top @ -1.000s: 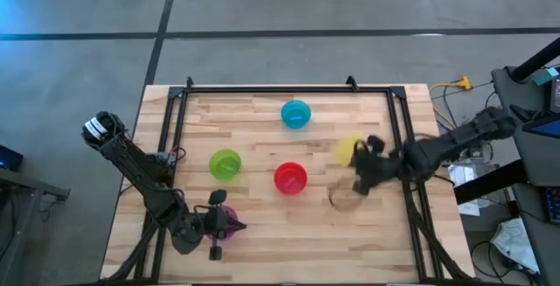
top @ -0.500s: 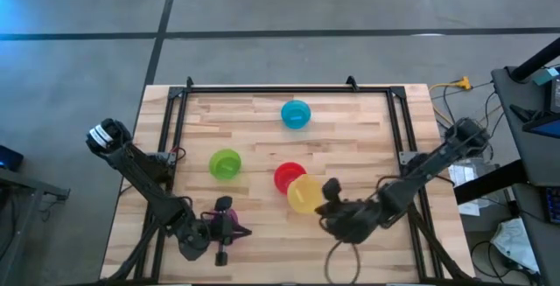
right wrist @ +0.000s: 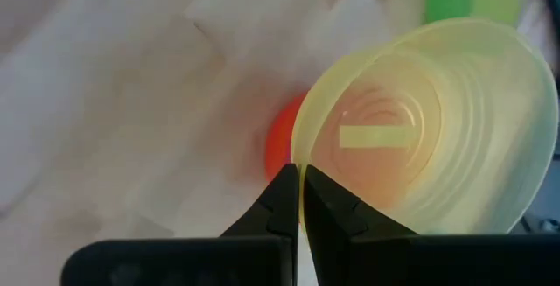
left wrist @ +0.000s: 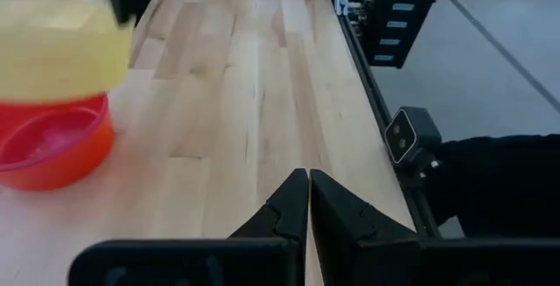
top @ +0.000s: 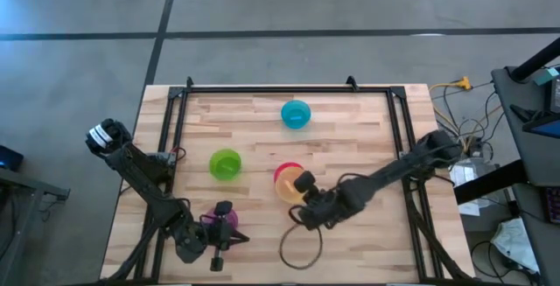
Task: Nest bowls inside each other
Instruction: Stack the yellow bowl on top of the pink bowl
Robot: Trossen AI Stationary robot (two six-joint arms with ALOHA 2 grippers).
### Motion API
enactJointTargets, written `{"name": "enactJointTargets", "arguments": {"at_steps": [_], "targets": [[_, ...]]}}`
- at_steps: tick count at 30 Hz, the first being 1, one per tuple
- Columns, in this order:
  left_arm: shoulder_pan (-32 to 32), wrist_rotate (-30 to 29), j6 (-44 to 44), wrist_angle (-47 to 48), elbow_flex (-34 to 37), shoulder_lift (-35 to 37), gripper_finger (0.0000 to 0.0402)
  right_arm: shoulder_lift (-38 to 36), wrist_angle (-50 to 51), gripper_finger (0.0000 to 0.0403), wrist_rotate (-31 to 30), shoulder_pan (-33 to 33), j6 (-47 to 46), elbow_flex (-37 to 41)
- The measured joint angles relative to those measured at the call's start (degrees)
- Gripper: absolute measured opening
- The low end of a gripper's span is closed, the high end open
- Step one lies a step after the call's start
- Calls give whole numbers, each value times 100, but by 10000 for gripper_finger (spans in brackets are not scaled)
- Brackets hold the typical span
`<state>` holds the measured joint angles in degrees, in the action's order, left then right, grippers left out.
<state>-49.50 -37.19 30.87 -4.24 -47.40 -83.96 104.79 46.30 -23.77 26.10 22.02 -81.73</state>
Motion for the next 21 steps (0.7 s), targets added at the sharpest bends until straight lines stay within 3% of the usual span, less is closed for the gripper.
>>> {"name": "enactJointTargets", "arguments": {"at_steps": [8, 21], "targets": [[-2, -17, -79, 35, -43, 48, 0, 28, 20, 9, 308, -474, 374, 23], [48, -33, -1525, 60, -293, 523, 0, -6, 276, 9, 815, -780, 1021, -49]]}}
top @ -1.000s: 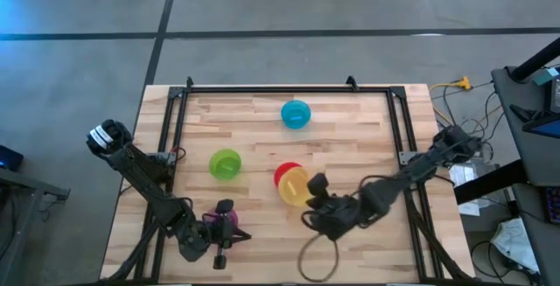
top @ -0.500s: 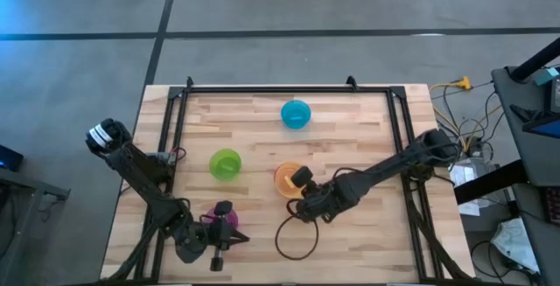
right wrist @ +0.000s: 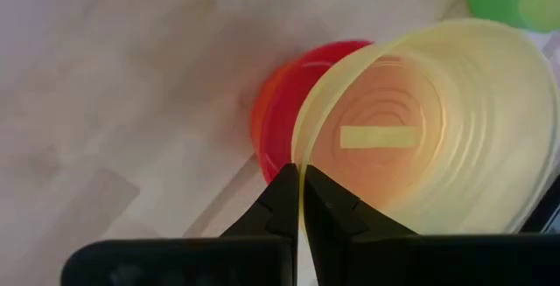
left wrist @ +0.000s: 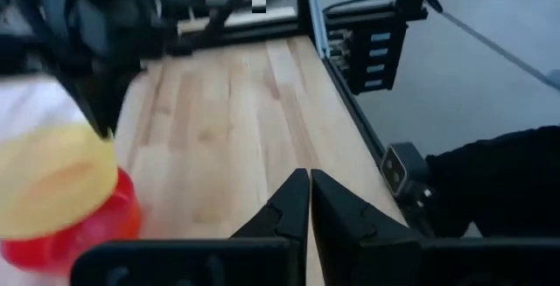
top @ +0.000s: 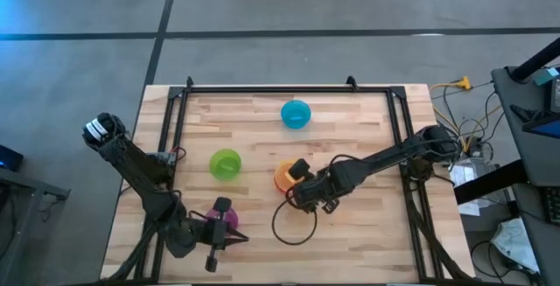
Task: Nest bowls inside each other
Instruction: Stack the yellow bowl on top of the pink bowl
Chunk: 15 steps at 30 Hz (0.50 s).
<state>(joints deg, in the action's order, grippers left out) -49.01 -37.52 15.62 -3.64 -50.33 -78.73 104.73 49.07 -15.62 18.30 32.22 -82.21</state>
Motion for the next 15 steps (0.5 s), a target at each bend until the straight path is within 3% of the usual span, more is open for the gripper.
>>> {"name": "enactJointTargets", "arguments": {"at_steps": [6, 15], "targets": [[182, -41, -549, 33, 4, 286, 0, 0, 75, 9, 148, -231, 206, 0], [480, -44, -549, 688, 33, 541, 0, 37, 369, 9, 452, -424, 453, 16]]}}
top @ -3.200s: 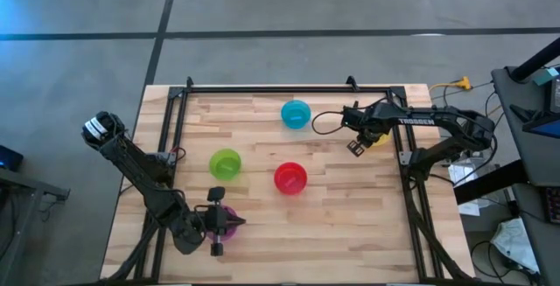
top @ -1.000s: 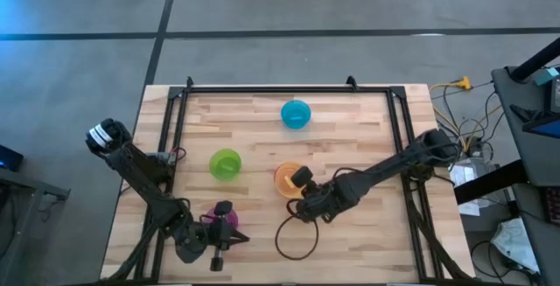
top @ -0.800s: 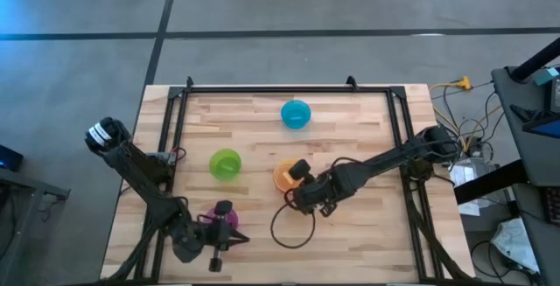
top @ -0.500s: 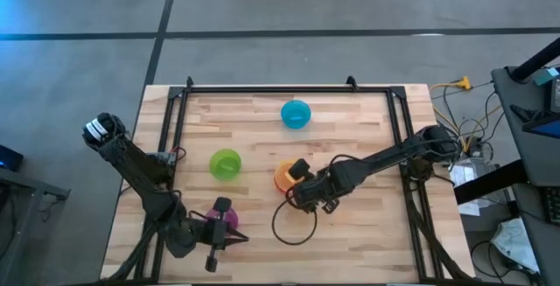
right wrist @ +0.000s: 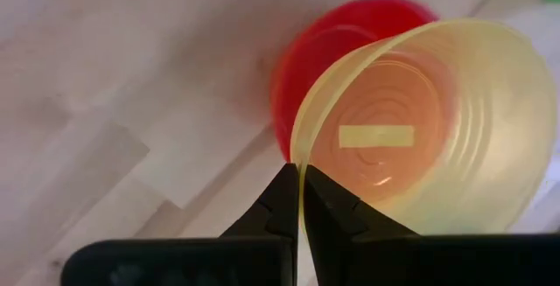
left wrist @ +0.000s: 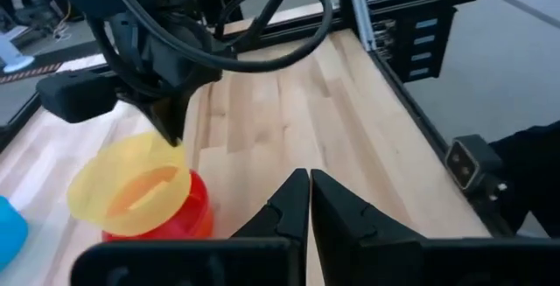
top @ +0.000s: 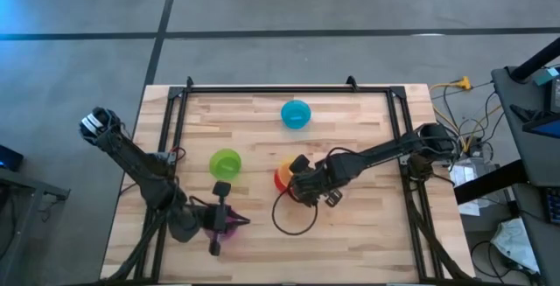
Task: Nest bowls inside each other
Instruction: Stack the yellow bowl on top of the pink bowl
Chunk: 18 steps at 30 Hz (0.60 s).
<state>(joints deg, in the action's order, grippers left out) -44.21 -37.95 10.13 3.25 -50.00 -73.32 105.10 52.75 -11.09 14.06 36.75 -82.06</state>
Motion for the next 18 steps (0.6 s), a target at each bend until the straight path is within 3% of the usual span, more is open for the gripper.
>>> {"name": "enactJointTargets", "arguments": {"at_steps": [18], "targets": [[225, 20, -4, 48, 70, 31, 0, 461, -129, 8, 101, -66, 403, 8]]}}
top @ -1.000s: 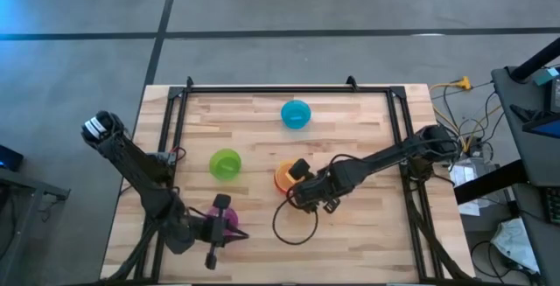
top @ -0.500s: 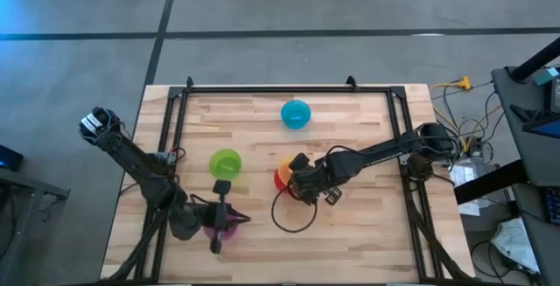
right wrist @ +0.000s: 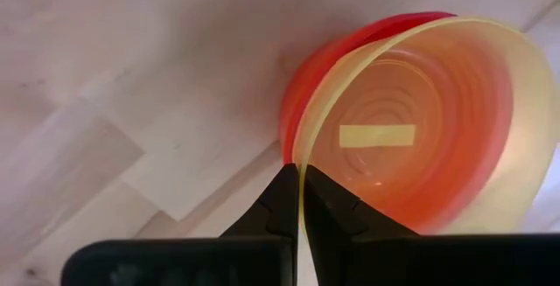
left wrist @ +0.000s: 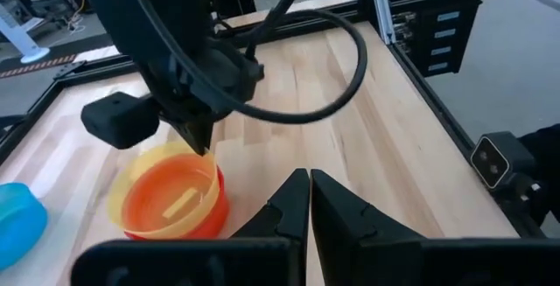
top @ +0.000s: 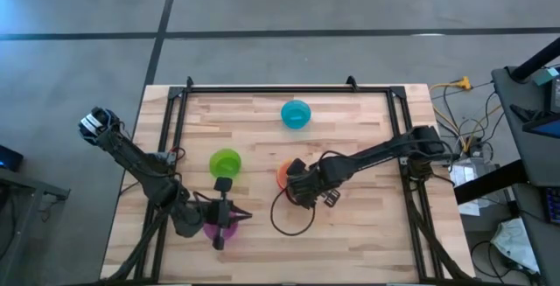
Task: Nest bowls inside each other
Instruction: Stack the yellow bowl on top of the pink bowl
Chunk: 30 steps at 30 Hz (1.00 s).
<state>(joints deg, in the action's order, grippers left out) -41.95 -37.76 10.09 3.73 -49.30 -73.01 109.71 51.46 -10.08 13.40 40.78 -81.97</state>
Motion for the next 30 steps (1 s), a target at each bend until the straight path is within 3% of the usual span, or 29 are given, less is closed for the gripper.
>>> {"name": "enactJointTargets", "arguments": {"at_steps": [10, 23, 30], "targets": [[0, 2, 0, 71, 4, 0, 0, 184, -90, 10, 2, -26, -180, -138], [0, 13, 16, 133, 4, 0, 0, 108, -63, 74, 2, -31, -563, -520], [0, 11, 21, 133, 4, 0, 0, 105, 183, 71, 3, -30, -806, -562]]}}
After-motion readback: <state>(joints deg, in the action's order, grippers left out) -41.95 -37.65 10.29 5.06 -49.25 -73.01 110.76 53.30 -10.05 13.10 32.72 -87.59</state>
